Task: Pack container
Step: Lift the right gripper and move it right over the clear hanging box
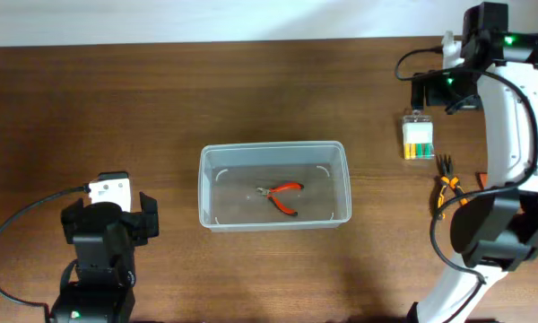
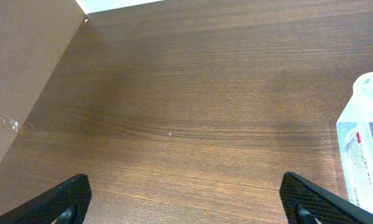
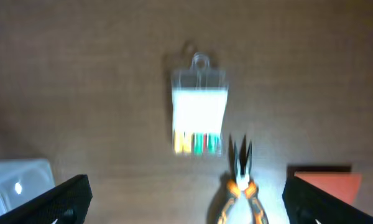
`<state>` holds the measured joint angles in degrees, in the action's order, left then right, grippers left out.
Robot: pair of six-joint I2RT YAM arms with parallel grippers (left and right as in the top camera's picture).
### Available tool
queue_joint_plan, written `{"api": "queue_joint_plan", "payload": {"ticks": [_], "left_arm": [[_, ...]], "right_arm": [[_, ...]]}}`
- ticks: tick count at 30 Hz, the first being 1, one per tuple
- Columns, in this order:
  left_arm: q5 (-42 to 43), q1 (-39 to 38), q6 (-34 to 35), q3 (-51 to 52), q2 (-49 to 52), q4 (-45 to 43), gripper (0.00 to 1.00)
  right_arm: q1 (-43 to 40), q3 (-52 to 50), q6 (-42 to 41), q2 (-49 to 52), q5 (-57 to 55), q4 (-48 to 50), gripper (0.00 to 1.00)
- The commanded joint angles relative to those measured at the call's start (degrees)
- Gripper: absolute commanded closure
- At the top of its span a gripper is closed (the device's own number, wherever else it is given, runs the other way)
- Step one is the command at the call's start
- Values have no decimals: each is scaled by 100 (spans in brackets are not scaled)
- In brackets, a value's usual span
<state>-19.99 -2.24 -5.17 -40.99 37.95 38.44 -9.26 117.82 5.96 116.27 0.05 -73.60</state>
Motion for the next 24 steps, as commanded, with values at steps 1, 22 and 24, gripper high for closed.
{"api": "queue_joint_plan", "payload": {"ticks": [1, 22, 24], "left_arm": [[-39, -24, -94, -120, -2, 4, 1], [-39, -24, -92, -120, -4, 7, 1], [-39, -24, -94, -120, -2, 7, 1]], "right_arm": [[-24, -24, -70, 341, 66, 118, 1], [-24, -24, -46, 1624, 33, 400, 1], [-24, -24, -46, 1639, 33, 437, 1]]}}
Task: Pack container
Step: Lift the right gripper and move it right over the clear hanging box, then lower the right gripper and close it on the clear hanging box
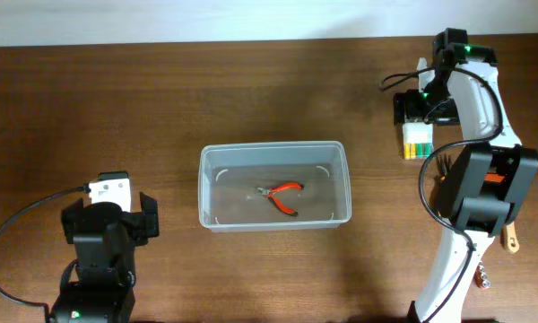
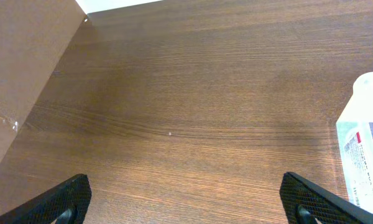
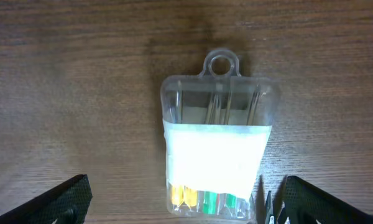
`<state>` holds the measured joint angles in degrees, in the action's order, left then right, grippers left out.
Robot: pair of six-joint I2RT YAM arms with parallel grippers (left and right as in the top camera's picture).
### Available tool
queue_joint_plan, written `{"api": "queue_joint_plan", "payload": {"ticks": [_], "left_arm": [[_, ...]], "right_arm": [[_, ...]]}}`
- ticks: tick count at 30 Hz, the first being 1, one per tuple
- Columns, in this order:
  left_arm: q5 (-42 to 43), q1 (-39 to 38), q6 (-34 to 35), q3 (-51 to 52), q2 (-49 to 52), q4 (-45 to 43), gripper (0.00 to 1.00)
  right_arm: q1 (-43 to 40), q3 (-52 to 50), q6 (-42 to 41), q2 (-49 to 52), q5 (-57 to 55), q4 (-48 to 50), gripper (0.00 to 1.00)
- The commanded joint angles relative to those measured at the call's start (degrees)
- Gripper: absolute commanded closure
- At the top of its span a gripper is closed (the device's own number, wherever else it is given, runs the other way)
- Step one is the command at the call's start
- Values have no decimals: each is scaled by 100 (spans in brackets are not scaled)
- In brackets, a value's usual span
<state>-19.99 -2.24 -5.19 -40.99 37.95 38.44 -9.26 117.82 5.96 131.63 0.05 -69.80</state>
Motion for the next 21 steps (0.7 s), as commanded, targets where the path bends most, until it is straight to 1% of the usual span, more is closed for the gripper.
{"api": "queue_joint_plan", "payload": {"ticks": [1, 17, 21], "left_arm": [[-39, -24, -90, -120, -2, 7, 1], [-39, -24, -90, -120, -2, 7, 1], [-39, -24, -90, -120, -2, 7, 1]], "right_arm": [[-24, -24, -46, 111, 33, 79, 1], [-24, -26, -103, 369, -72, 173, 1], [-24, -31, -243, 378, -122, 181, 1]]}}
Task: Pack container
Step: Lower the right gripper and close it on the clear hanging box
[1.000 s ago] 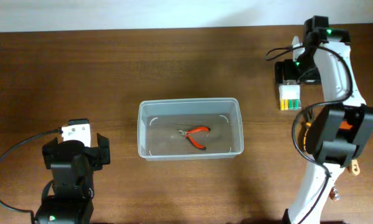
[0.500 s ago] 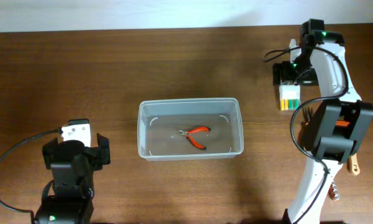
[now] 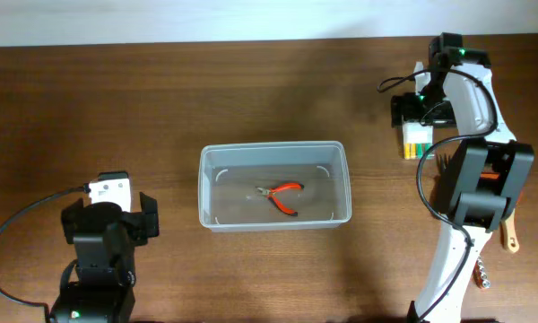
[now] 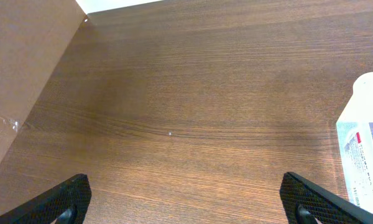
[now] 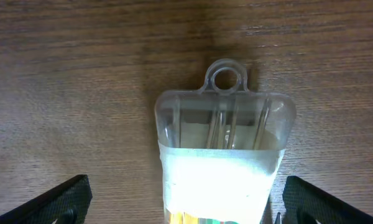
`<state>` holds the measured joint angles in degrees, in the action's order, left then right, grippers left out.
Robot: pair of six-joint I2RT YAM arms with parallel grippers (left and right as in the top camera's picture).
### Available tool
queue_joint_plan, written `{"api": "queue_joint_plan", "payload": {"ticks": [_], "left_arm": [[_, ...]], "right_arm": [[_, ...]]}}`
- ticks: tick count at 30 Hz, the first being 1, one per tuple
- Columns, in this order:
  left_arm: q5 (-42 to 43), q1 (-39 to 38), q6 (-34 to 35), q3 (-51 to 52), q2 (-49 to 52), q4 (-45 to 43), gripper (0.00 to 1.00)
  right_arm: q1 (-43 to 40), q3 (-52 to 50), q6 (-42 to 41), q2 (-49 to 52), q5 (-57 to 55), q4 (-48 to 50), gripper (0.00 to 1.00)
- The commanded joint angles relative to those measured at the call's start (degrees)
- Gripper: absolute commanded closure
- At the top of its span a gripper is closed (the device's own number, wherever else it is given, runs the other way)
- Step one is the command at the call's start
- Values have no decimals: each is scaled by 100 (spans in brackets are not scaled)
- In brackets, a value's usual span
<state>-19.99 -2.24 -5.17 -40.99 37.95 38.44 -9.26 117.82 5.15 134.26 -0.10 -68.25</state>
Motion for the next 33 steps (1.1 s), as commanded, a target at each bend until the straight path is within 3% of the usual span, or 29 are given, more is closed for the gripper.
{"api": "queue_joint_plan", "payload": {"ticks": [1, 33], "left_arm": [[-39, -24, -92, -120, -2, 7, 1], [-39, -24, -92, -120, -2, 7, 1]], "right_arm": [[-24, -31, -173, 116, -114, 39, 1], [-131, -319, -90, 125, -39, 81, 1]]}}
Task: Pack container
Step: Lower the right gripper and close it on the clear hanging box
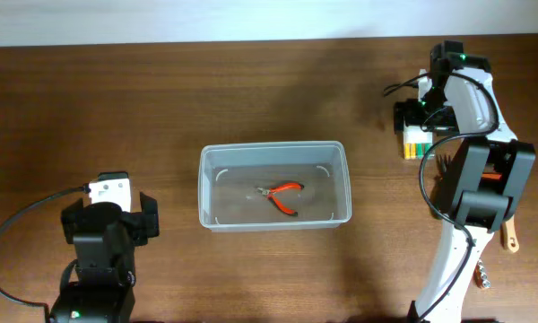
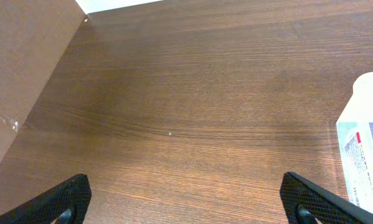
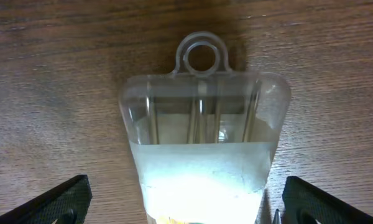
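Observation:
A clear plastic container (image 1: 275,184) stands mid-table with red-handled pliers (image 1: 282,196) inside. At the far right lies a clear pack of small screwdrivers (image 1: 417,142) with yellow and green handles; the right wrist view shows its hanging loop and clear body (image 3: 202,137) close up. My right gripper (image 3: 185,205) is open, low over the pack, its fingers (image 3: 62,198) on either side and apart from it. My left gripper (image 2: 186,202) is open over bare wood at the front left.
Orange-handled pliers (image 1: 446,170) lie just right of the pack, partly under my right arm. A wooden handle (image 1: 509,235) and a small tool (image 1: 481,276) lie near the right edge. A white labelled bottle (image 2: 363,143) shows at the right in the left wrist view.
My right gripper has come lower over the screwdriver pack, which now fills more of the wrist view. It is still open. The left arm has not moved.
My right gripper was open well above the pack, with the orange pliers also in its view. It then stood closer over the pack, then closer again, and now sits low with its fingers straddling the pack. The left arm stayed still throughout.

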`<state>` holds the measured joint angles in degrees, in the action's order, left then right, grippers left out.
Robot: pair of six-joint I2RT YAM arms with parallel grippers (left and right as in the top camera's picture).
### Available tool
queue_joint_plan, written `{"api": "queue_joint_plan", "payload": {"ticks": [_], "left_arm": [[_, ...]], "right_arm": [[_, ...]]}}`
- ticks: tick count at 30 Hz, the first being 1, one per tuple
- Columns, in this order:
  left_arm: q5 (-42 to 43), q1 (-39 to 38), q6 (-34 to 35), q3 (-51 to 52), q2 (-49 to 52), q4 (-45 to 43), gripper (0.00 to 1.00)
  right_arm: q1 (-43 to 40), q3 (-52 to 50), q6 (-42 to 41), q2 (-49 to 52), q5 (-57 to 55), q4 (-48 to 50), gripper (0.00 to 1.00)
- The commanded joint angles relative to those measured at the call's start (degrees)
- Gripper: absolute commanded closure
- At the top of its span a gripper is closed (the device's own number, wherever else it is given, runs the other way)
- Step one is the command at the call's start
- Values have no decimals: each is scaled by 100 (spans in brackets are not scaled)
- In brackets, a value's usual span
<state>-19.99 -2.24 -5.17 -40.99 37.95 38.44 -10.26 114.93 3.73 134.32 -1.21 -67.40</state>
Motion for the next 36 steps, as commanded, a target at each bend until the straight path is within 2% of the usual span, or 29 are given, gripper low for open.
{"api": "queue_joint_plan", "payload": {"ticks": [1, 33, 36], "left_arm": [[-39, -24, -92, -120, -2, 7, 1], [-39, -24, -92, -120, -2, 7, 1], [-39, -24, -92, -120, -2, 7, 1]], "right_arm": [[-31, -31, 50, 122, 72, -4, 1], [-31, -31, 177, 409, 55, -90, 0], [-33, -31, 177, 409, 55, -94, 4]]}}
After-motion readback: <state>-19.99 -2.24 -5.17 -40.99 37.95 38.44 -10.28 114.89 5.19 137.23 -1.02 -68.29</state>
